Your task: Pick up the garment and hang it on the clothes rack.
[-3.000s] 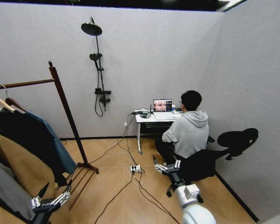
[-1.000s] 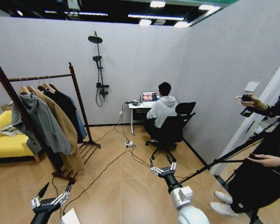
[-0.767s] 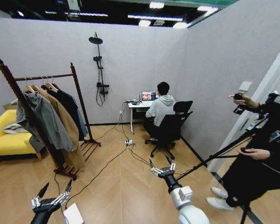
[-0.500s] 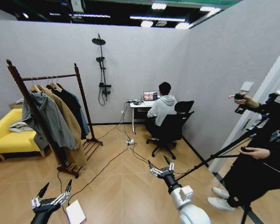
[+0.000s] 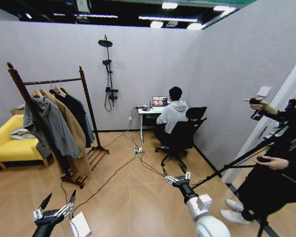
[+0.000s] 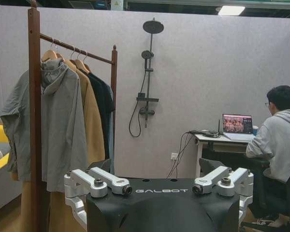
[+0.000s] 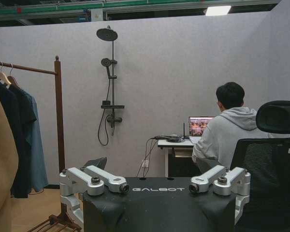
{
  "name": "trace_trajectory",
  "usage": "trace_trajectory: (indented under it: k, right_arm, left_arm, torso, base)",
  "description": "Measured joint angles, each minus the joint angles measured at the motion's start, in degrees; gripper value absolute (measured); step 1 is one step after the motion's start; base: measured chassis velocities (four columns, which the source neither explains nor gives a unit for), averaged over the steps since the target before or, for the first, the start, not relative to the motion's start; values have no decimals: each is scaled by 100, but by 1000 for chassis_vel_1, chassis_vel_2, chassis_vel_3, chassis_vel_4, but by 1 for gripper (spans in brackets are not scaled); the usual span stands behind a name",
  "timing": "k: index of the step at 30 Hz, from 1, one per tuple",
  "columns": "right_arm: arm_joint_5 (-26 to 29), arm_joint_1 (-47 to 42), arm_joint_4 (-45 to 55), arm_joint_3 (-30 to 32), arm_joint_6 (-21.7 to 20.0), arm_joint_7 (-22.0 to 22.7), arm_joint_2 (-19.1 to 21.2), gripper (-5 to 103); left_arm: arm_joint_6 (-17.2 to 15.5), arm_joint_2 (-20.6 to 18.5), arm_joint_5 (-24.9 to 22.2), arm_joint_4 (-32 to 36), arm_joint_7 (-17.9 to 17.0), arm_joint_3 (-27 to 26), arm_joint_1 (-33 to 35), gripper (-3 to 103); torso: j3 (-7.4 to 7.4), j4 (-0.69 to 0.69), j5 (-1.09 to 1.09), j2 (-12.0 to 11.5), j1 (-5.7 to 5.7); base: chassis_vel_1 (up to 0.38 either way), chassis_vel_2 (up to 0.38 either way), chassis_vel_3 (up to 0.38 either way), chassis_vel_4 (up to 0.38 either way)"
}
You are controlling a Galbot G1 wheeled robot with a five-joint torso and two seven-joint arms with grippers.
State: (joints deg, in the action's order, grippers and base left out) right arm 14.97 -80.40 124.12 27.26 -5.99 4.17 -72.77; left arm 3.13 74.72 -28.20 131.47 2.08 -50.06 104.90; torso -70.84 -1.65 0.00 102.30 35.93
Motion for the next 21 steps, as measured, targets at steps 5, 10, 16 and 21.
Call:
trace_trajectory:
  k: [5, 10, 16, 21]
  right_arm:
    - [-9, -1, 1, 1, 0, 13, -3, 100]
    - [-11, 0, 1, 0, 0, 13, -4, 100]
    - [-13, 2, 4, -3, 0, 14, -4, 100]
    - [-13, 3, 5, -4, 0, 14, -4, 100]
  left_arm:
    - [0, 0, 0, 0, 0, 0, 0, 100]
    - [0, 0, 0, 0, 0, 0, 0, 100]
    - [0, 0, 0, 0, 0, 0, 0, 100]
    - [0, 0, 0, 0, 0, 0, 0, 100]
  torso:
    - [0, 0, 0, 0, 0]
    - [0, 0, 0, 0, 0]
    - [0, 0, 0, 0, 0]
    - [0, 0, 0, 0, 0]
  base:
    - [0, 0, 0, 0]
    - [0, 0, 0, 0]
    - [0, 0, 0, 0]
    - [0, 0, 0, 0]
